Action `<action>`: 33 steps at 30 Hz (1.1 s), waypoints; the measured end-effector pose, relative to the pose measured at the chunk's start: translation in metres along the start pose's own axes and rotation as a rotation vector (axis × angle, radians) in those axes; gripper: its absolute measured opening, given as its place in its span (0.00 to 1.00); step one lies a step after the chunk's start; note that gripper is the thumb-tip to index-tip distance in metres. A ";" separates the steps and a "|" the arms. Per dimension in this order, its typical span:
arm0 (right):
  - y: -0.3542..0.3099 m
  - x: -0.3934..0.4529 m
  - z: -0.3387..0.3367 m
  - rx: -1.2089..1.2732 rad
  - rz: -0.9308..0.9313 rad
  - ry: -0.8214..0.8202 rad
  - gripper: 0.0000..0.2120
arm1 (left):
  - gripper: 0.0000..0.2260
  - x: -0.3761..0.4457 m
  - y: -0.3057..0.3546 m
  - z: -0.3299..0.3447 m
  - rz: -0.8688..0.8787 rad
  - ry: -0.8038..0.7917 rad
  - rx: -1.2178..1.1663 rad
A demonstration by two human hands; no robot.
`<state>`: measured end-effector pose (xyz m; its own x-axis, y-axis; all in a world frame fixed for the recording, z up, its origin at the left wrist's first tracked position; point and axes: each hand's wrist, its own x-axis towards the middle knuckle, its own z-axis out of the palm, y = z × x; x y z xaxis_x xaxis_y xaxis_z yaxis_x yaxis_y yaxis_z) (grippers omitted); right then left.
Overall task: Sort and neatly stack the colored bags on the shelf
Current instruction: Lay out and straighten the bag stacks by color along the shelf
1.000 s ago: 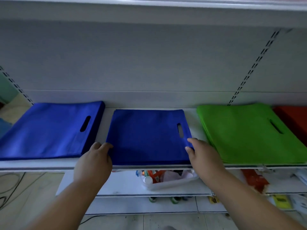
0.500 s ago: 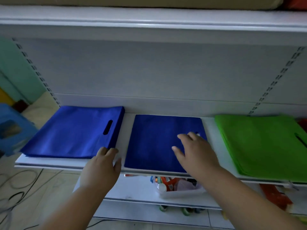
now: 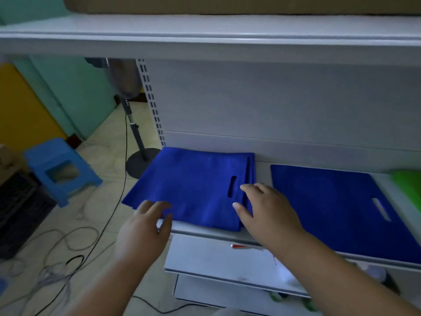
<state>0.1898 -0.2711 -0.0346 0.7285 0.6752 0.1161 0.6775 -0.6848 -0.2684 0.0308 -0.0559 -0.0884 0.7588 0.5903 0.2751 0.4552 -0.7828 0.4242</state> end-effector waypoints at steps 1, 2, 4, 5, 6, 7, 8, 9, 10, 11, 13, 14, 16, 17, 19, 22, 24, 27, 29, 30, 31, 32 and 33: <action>-0.009 0.002 0.004 -0.002 0.010 0.006 0.22 | 0.09 0.006 -0.015 -0.005 -0.036 -0.005 0.034; -0.017 0.003 0.008 -0.004 0.021 0.008 0.22 | 0.10 0.011 -0.027 -0.009 -0.069 -0.004 0.062; -0.031 0.005 0.016 -0.019 0.042 0.012 0.22 | 0.11 0.024 -0.047 -0.014 -0.127 0.002 0.113; -0.035 0.006 0.020 -0.032 0.058 0.009 0.21 | 0.13 0.031 -0.056 -0.015 -0.160 -0.005 0.132; -0.039 0.006 0.024 -0.052 0.081 -0.001 0.21 | 0.15 0.038 -0.062 -0.016 -0.189 -0.026 0.144; -0.041 0.007 0.028 -0.080 0.110 -0.019 0.21 | 0.17 0.045 -0.068 -0.014 -0.209 -0.054 0.145; -0.043 0.007 0.032 -0.120 0.139 -0.043 0.21 | 0.18 0.051 -0.073 -0.012 -0.220 -0.083 0.132; -0.044 0.006 0.035 -0.164 0.166 -0.068 0.22 | 0.19 0.056 -0.076 -0.010 -0.230 -0.110 0.106; -0.045 0.005 0.039 -0.201 0.190 -0.092 0.22 | 0.18 0.060 -0.078 -0.008 -0.243 -0.132 0.075; -0.047 0.004 0.043 -0.225 0.211 -0.109 0.23 | 0.17 0.064 -0.079 -0.007 -0.259 -0.148 0.049; -0.049 0.001 0.052 -0.262 0.236 -0.121 0.25 | 0.15 0.066 -0.080 -0.005 -0.276 -0.151 0.013; -0.051 0.000 0.055 -0.273 0.238 -0.111 0.25 | 0.15 0.066 -0.080 -0.006 -0.276 -0.144 0.003; -0.055 -0.002 0.061 -0.277 0.237 -0.082 0.23 | 0.15 0.064 -0.082 -0.008 -0.275 -0.131 -0.006; -0.056 -0.002 0.062 -0.279 0.231 -0.063 0.22 | 0.15 0.064 -0.083 -0.010 -0.273 -0.126 -0.003; -0.058 -0.005 0.064 -0.275 0.222 -0.002 0.20 | 0.15 0.062 -0.086 -0.014 -0.263 -0.130 0.014; -0.058 -0.012 0.063 -0.246 0.252 0.042 0.19 | 0.15 0.060 -0.089 -0.020 -0.208 -0.191 0.065; -0.059 -0.017 0.065 -0.284 0.251 0.034 0.21 | 0.15 0.057 -0.089 -0.023 -0.182 -0.217 0.105; -0.062 -0.019 0.070 -0.372 0.234 -0.019 0.27 | 0.17 0.055 -0.092 -0.029 -0.153 -0.218 0.176; -0.065 -0.020 0.076 -0.395 0.193 0.009 0.30 | 0.18 0.053 -0.094 -0.034 -0.134 -0.210 0.240; -0.068 -0.021 0.078 -0.390 0.173 0.031 0.30 | 0.19 0.052 -0.095 -0.036 -0.125 -0.205 0.274; -0.070 -0.023 0.079 -0.373 0.159 0.030 0.31 | 0.19 0.050 -0.097 -0.038 -0.121 -0.202 0.303; -0.070 -0.025 0.080 -0.359 0.146 0.045 0.32 | 0.19 0.048 -0.098 -0.040 -0.122 -0.200 0.323; -0.070 -0.026 0.079 -0.342 0.150 0.048 0.35 | 0.19 0.046 -0.100 -0.042 -0.126 -0.195 0.332</action>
<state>0.1155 -0.2194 -0.0949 0.8206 0.5523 0.1468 0.5518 -0.8326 0.0476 0.0009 0.0577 -0.0823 0.7473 0.6622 0.0562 0.6516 -0.7467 0.1339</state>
